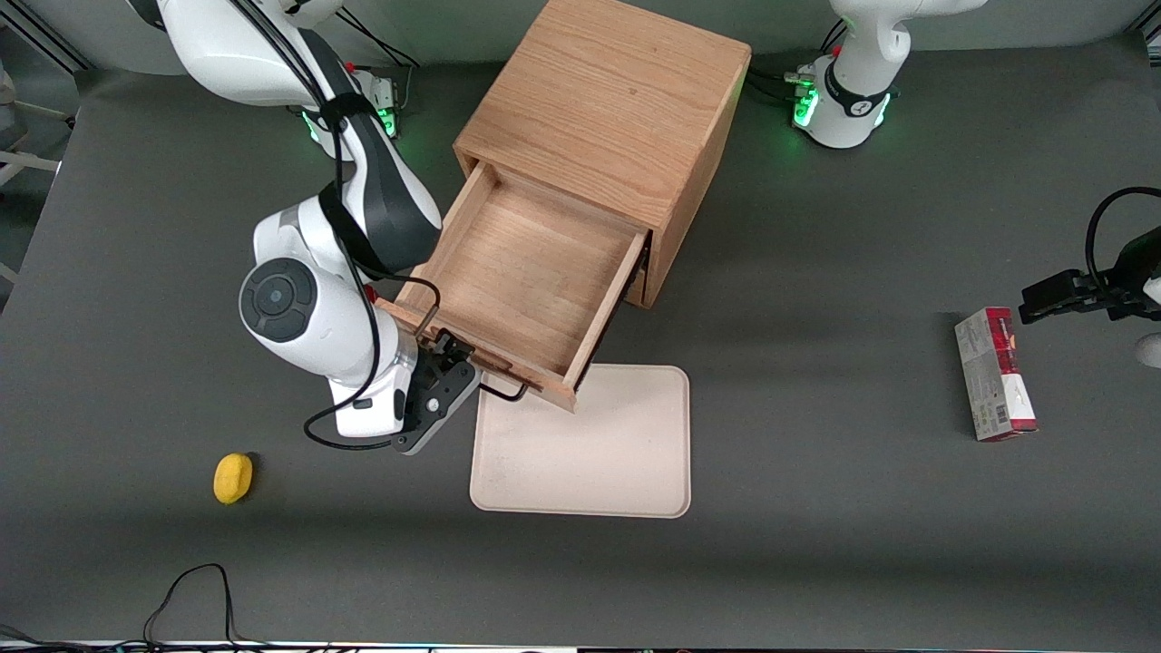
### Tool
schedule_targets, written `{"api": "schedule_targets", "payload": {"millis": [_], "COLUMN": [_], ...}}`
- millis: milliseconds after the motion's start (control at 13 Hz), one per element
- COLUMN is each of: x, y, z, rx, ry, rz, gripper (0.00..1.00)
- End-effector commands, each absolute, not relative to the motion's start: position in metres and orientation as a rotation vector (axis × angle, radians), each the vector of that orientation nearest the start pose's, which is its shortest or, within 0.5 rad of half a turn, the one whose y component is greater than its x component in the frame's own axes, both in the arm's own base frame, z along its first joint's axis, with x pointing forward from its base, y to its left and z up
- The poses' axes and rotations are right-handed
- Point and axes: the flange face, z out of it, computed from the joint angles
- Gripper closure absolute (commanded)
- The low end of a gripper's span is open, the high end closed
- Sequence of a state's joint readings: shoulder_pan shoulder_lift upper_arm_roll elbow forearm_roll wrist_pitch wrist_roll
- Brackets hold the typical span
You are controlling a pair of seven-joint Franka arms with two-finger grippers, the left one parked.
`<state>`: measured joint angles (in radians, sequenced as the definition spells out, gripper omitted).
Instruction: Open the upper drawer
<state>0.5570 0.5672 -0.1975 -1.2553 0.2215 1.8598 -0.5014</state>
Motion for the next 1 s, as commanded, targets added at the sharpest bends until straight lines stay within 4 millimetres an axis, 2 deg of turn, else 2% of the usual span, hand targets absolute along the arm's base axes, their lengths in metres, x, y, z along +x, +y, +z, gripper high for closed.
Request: {"api": "schedule_targets", "payload": {"millis": [0,231,462,692,769,923], "x": [0.663,0.651,0.635,0.618,0.617,0.62], "y": [0.289,0.269,0.236,0.208,0.189,0.126], "z": [0.489,0.546,0.588,0.614,0.62,0.619], "rx": [-2.797,-2.855,-2.968,-3.056,-3.089,-3.11], "ry": [-1.229,-1.091,-0.978,-0.923,-0.824,-0.611], "rz": [-0.087,-0.111,-0.089,-0.052,-0.053,-0.035], "gripper": [0.0,0.0,0.0,0.0,0.0,0.0]}}
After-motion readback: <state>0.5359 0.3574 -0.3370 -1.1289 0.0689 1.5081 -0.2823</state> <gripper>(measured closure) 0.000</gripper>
